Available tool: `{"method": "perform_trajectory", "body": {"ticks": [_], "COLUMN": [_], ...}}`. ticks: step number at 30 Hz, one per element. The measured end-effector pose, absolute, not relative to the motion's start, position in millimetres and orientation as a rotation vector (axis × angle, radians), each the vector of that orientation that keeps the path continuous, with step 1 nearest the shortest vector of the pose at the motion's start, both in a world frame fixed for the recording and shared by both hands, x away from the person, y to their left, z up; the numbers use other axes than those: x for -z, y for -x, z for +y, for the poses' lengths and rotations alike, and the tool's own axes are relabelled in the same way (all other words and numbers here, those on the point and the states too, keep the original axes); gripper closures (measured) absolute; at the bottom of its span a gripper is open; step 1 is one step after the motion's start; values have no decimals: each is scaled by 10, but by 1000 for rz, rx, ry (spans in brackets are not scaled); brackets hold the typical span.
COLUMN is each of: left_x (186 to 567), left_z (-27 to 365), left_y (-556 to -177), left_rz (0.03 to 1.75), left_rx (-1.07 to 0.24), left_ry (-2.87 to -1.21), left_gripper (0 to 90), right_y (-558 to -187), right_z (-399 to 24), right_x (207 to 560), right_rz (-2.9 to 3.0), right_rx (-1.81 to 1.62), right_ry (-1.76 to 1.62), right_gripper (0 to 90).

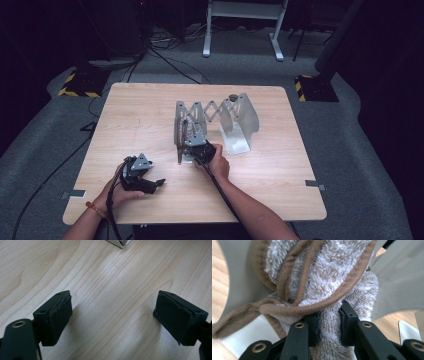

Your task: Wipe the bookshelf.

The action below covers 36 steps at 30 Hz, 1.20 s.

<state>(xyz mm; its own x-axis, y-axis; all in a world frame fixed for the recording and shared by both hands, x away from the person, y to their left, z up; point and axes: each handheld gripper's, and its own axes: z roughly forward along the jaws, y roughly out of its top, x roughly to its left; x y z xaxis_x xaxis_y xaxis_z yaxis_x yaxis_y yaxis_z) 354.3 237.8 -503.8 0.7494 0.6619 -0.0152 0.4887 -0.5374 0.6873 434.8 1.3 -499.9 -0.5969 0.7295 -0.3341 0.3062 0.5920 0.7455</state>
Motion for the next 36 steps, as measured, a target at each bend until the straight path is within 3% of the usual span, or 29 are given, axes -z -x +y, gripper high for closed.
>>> {"method": "perform_trajectory", "body": {"ticks": [8, 14, 24, 36], "left_x": [5037, 5040, 5038, 5039], "left_z": [2378, 2374, 2377, 2374], "left_y": [-3548, -3552, -3545, -3545], "left_rz": [855, 854, 855, 859], "left_rx": [-325, -324, -324, -327], "left_ry": [-2251, -2247, -2250, -2247], "left_gripper": [151, 150, 151, 151], "right_y": [-4184, -4285, -4466, -4267], "right_z": [-34, 12, 124, -128], "right_x": [4883, 4666, 4966, 4880], "right_rz": [2263, 2119, 2182, 2335], "right_rx": [-975, -1010, -870, -996], "right_ry": [-800, -783, -813, -777], "right_gripper": [729, 729, 729, 728]}}
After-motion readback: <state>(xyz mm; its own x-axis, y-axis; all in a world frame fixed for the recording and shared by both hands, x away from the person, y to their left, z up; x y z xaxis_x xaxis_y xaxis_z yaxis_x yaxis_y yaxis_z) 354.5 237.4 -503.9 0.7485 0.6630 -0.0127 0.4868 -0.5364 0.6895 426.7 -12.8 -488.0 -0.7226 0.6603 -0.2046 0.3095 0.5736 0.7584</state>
